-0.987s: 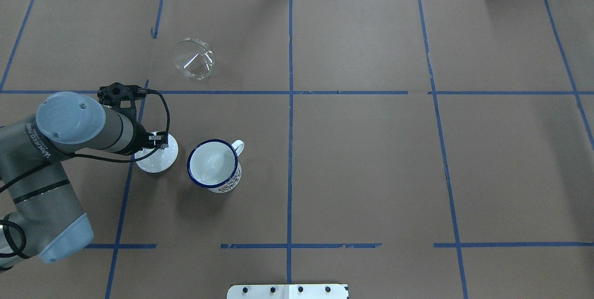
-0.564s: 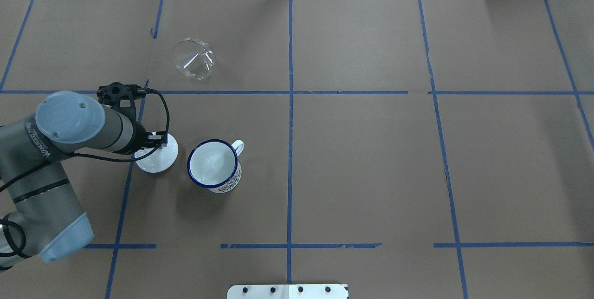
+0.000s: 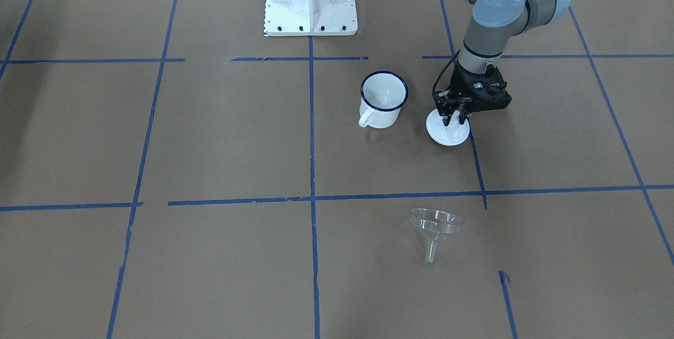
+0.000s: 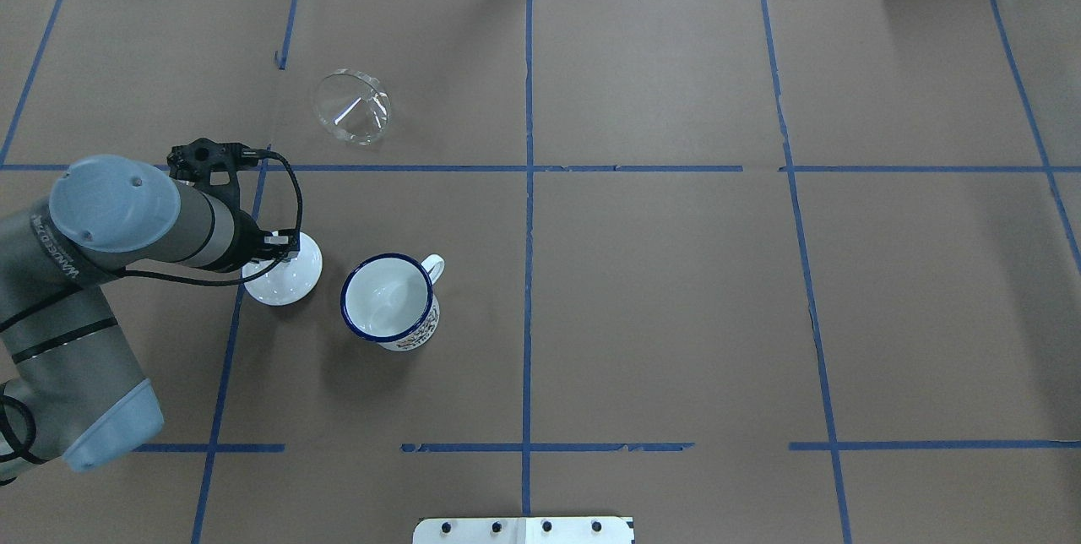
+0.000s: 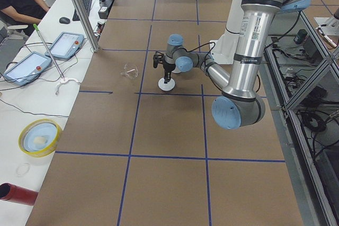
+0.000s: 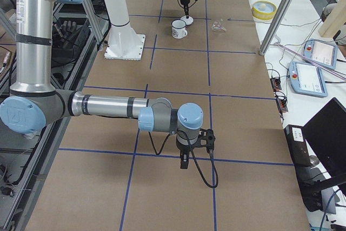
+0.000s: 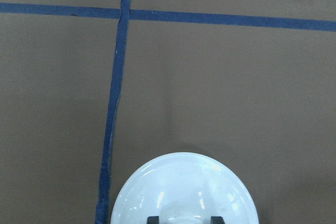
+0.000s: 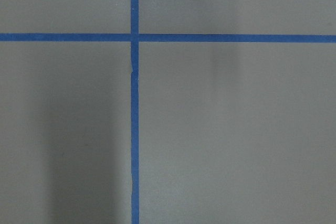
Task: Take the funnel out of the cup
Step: 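Grasp the white lid by its knob with the left gripper, then carry the lid over the mug and lower it onto the mug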
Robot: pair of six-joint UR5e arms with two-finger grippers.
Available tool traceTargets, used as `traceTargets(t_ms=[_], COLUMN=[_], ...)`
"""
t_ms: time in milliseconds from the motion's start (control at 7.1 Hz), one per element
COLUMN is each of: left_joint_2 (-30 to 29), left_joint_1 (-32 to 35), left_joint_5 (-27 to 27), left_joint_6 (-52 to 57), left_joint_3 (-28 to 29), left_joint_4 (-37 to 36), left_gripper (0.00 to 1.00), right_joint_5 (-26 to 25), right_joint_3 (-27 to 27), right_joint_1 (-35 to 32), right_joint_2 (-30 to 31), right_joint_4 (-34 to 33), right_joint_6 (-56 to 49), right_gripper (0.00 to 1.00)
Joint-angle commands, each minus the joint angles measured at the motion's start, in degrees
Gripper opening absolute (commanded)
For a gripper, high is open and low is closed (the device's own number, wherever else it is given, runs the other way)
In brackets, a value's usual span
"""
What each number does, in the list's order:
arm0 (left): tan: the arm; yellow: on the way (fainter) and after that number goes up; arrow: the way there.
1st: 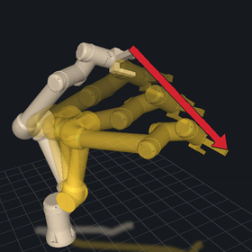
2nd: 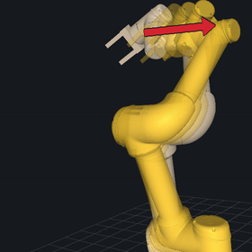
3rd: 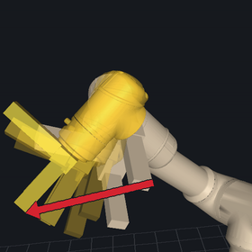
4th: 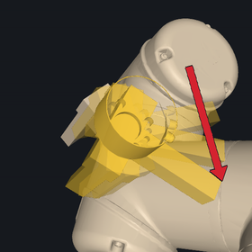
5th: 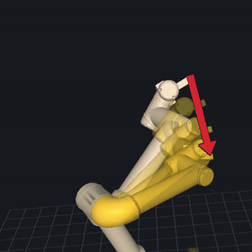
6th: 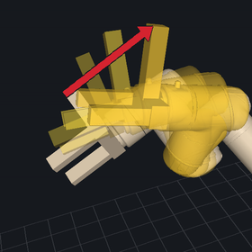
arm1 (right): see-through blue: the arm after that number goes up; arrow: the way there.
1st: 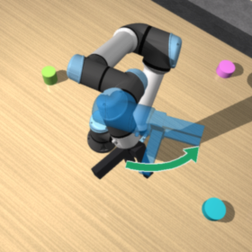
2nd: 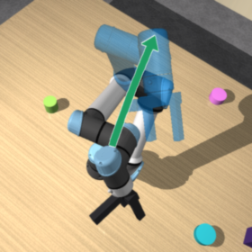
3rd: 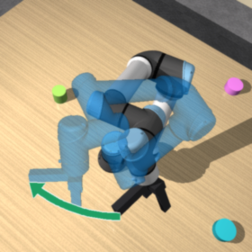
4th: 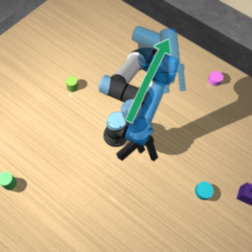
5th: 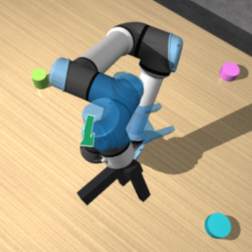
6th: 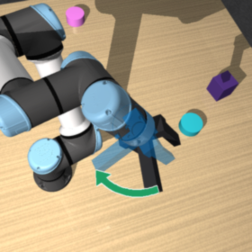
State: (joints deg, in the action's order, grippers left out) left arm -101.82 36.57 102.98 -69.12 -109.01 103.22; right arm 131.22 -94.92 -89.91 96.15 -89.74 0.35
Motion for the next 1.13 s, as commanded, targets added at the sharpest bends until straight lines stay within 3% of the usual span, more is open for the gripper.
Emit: traceTargets(t_ms=[0,282,564,987], left_joint_2=[-2.74,-11.77,-15.14,-19.63], left_joint_1=[3.50,5.01,3.87,-4.47], left_joint_5=[0.64,3.35,4.25,3.55], left_joint_6=[3.88,3.03,-8.15,-17.36], left_joint_3=[-6.96,-11.73,-11.93,-10.18], left_joint_4=[-11.65,-28.79,-30.54,-30.71], left_gripper=[0.00,0.00,0.00,0.00], right_joint_5=[0.00,0.00,0.00,0.00], right_joint_3=[0.00,0.00,0.00,0.00], right_joint_1=[0.00,0.00,0.00,0.00], right_joint_2=[0.00,0.00,0.00,0.00], right_joint_4=[0.00,0.00,0.00,0.00], right_joint_6=[0.00,0.00,0.00,0.00], right_gripper=[1.00,1.00,1.00,1.00])
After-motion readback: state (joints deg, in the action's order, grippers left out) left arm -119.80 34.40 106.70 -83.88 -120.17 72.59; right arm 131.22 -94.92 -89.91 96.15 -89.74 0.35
